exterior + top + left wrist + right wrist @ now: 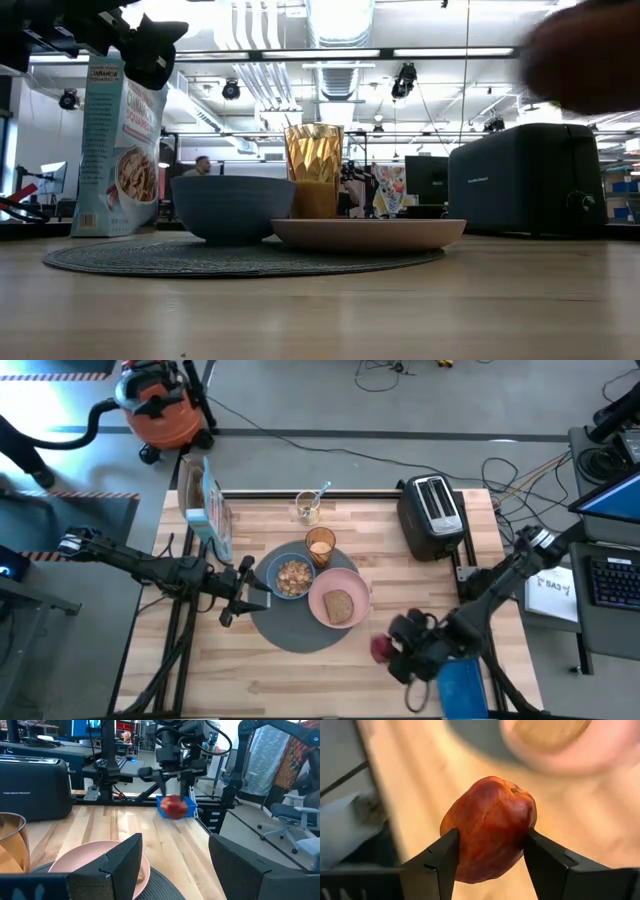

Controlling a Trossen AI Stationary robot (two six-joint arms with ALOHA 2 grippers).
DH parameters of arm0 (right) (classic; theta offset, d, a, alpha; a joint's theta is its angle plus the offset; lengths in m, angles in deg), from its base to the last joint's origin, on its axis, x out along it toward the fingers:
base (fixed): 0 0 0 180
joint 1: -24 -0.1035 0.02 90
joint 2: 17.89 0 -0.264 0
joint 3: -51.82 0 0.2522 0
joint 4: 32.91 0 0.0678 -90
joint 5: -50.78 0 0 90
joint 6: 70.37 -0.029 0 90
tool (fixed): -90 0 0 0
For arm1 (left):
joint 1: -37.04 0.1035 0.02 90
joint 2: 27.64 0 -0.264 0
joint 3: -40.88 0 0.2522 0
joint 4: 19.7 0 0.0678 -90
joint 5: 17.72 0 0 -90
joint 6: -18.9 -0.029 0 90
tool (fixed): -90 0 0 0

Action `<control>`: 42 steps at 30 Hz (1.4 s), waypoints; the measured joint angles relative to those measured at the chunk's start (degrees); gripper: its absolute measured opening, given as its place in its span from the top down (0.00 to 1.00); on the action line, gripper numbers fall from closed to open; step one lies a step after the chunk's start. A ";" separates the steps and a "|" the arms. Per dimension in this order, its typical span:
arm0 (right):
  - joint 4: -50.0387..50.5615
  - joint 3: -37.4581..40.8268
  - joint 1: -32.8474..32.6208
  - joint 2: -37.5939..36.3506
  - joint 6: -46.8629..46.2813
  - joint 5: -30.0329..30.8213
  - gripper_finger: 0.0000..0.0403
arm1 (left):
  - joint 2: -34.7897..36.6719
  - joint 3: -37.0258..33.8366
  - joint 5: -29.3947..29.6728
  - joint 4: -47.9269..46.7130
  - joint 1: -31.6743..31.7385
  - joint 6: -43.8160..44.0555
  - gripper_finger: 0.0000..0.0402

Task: Arrange a breakfast setting
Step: Put the apple on the pink plate, then put the blue spoon on the gray table mat to the bottom left of the blue bowl

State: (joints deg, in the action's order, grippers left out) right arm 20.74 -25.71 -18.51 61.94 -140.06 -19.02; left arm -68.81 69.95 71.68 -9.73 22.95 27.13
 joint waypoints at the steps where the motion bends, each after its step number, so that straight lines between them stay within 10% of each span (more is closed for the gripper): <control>1: 0.00 -0.07 1.06 0.47 2.22 2.39 0.55 | 0.00 0.00 0.00 0.00 -0.02 -0.01 0.47; 19: -0.40 -2.61 28.27 14.05 21.49 6.72 0.55 | 0.00 0.00 -0.02 0.68 -0.02 1.28 0.47; 42: -1.16 -2.54 30.06 8.25 23.21 6.39 0.35 | 0.02 0.00 -0.02 3.49 -0.07 1.52 0.47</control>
State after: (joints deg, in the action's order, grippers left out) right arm 19.57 -28.25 11.56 70.19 -116.85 -12.63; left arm -68.79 69.95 71.66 -6.24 22.89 28.66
